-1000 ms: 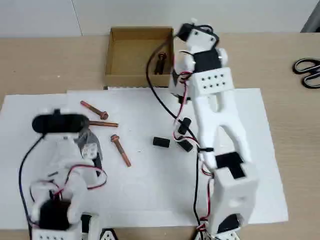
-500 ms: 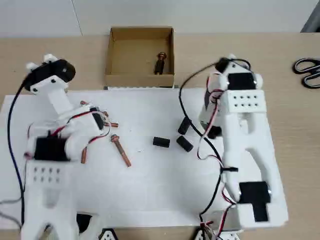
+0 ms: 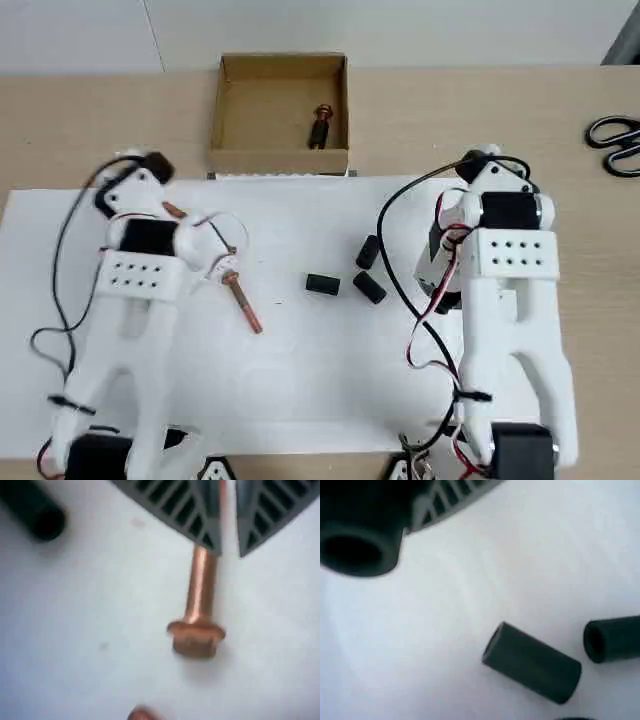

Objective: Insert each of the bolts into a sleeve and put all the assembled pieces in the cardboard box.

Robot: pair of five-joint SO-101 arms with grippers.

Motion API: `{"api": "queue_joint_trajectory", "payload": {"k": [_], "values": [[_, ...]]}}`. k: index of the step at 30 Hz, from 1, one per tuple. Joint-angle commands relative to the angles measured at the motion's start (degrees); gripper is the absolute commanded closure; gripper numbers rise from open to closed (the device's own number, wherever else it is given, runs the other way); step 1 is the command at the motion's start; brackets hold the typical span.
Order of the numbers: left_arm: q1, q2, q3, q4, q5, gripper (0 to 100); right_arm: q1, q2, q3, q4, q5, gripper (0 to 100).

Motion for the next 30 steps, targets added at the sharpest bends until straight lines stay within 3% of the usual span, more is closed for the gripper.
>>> {"api": "queue_joint_trajectory", "payload": {"k": [1,5,20,30], "values": [[0.79,1.58,-1.01,2.73,-0.62,93,0.48,-4.62,1.14,-2.24,0.18,99.6],[0.88,2.73,-1.01,3.34,-0.62,85,0.48,-7.60,4.40,-3.82,0.18,99.6],[4.57,2.99,-0.66,-3.34,-0.70,84,0.40,-12.00,10.02,-4.09,-1.85,99.6],[4.22,12.84,-1.45,-5.45,-0.62,84,0.40,-13.23,10.20,-3.65,-1.85,99.6]]}}
